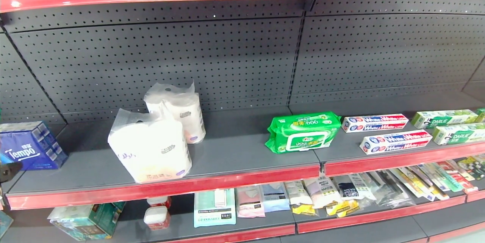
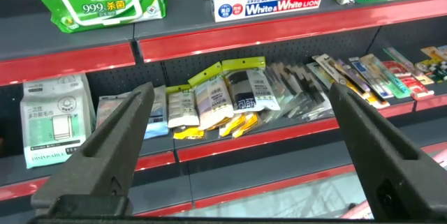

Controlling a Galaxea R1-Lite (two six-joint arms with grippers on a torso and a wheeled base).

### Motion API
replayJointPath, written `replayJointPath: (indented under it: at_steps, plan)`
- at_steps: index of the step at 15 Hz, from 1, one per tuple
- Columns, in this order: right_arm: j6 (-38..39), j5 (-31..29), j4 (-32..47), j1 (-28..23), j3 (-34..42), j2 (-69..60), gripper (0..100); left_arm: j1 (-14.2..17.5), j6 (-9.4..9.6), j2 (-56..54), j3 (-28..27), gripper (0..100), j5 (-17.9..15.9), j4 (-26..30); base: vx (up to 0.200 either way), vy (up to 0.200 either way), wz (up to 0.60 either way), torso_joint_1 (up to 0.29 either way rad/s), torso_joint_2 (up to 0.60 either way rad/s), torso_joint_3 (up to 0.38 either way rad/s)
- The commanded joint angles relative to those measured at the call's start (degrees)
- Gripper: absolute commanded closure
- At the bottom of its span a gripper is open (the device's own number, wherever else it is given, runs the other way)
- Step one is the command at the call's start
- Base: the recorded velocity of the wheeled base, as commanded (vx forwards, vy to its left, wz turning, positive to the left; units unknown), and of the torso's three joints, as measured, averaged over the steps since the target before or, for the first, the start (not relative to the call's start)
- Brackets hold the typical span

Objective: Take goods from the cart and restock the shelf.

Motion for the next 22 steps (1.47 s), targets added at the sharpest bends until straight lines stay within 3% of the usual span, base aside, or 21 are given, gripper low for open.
replayJointPath:
  at_steps: [1, 3, 5, 7, 11, 14, 22]
  plan:
    - [0.0, 0.0, 0.02, -0.01, 0.0, 0.12, 0, 0.79, 1.07, 10.18, 2.96, 0, -0.43, -4.45, 0.0, 0.0, 0.0, 0.0, 0.0, 0.0]
    - [0.0, 0.0, 0.02, -0.01, 0.0, 0.12, 0, 0.26, 2.38, 14.84, 2.78, 0, -0.87, -5.59, 0.0, 0.0, 0.0, 0.0, 0.0, 0.0]
    - [0.0, 0.0, 0.02, -0.01, 0.0, 0.12, 0, -1.67, 3.61, 20.73, 2.96, 0, -0.87, -11.3, 0.0, 0.0, 0.0, 0.0, 0.0, 0.0]
    - [0.0, 0.0, 0.02, -0.01, 0.0, 0.12, 0, -4.75, 3.61, 25.74, 2.25, 0, -0.87, -17.02, 0.0, 0.0, 0.0, 0.0, 0.0, 0.0]
    - [0.0, 0.0, 0.02, -0.01, 0.0, 0.12, 0, -11.69, 0.01, 30.22, 1.55, 0, -1.31, -22.73, 0.0, 0.0, 0.0, 0.0, 0.0, 0.0]
    - [0.0, 0.0, 0.02, -0.01, 0.0, 0.12, 0, -12.83, -2.63, 32.77, 0.05, 0, -1.75, -23.52, 0.0, 0.0, 0.0, 0.0, 0.0, 0.0]
    - [0.0, 0.0, 0.02, -0.01, 0.0, 0.12, 0, -13.63, -2.54, 40.94, -4.6, 0, -1.66, -26.51, 0.0, 0.0, 0.0, 0.0, 0.0, 0.0]
